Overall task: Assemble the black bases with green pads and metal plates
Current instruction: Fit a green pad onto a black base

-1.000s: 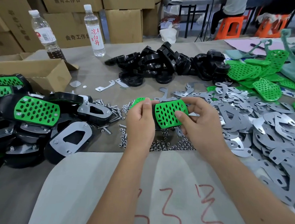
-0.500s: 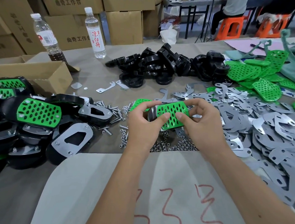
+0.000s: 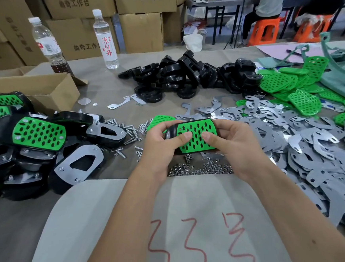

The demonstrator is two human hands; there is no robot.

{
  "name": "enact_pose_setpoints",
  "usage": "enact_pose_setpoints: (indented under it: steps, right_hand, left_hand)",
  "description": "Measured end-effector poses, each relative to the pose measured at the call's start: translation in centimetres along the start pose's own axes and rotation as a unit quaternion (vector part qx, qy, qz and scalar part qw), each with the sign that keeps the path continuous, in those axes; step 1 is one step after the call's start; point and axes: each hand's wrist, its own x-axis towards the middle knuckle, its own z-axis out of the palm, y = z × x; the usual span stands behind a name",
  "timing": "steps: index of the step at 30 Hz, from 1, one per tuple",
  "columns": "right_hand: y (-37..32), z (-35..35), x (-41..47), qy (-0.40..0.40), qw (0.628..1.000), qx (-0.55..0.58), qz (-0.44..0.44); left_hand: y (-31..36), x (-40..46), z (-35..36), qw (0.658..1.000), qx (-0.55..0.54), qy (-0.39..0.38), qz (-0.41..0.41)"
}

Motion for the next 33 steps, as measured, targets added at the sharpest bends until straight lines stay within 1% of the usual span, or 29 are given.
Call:
enact_pose_setpoints:
  steps: [2, 4, 10, 12, 14, 17, 20, 25, 26, 30, 33]
  right_hand:
    - [0.1, -0.2, 0.0, 0.017, 1.0, 0.008, -0.004]
    - [0.2, -0.2, 0.0, 0.017, 1.0, 0.018, -0.005]
    - [0.0, -0.7, 0.4, -0.032, 0.998, 0.04, 0.042]
    - [-0.2, -1.0, 0.4, -0.042, 0.996, 0.056, 0.048]
    - [-0.3, -1.3, 0.4, -0.042, 0.997, 0.042, 0.051]
    - [-0.4, -1.5, 0.4, -0.04, 0.998, 0.027, 0.046]
    - [-0.3, -1.3, 0.1, -0.041, 0.998, 0.044, 0.035]
    - [-0.4, -1.4, -0.2, -0.077, 0.994, 0.083, -0.001]
    - [-0.3, -1.3, -0.1, -0.069, 0.995, 0.071, -0.004]
    - [0.6, -0.7, 0.2, 0.014, 0.999, -0.029, -0.03]
    - [0.7, -0.8, 0.3, 0.02, 0.999, -0.038, -0.024]
  left_hand:
    - [-0.4, 0.2, 0.0, 0.999, 0.036, -0.025, 0.007]
    - [-0.6, 0.3, -0.1, 0.998, 0.051, -0.041, 0.017]
    - [-0.7, 0.3, 0.1, 0.998, 0.036, -0.001, 0.047]
    - [-0.8, 0.3, 0.1, 0.998, 0.037, -0.003, 0.058]
    - [-0.8, 0.2, 0.2, 0.997, 0.039, -0.011, 0.062]
    - [-0.7, -0.2, 0.3, 0.997, 0.043, -0.028, 0.05]
    - [-0.3, -0.3, 0.1, 0.998, 0.016, -0.055, 0.024]
    - [0.2, -0.5, -0.2, 0.993, -0.041, -0.111, -0.007]
    - [0.2, -0.4, -0.2, 0.993, -0.04, -0.112, -0.01]
    - [-0.4, 0.0, -0.2, 0.996, 0.019, -0.083, 0.008]
    - [-0.8, 0.1, 0.1, 0.998, 0.012, -0.059, 0.023]
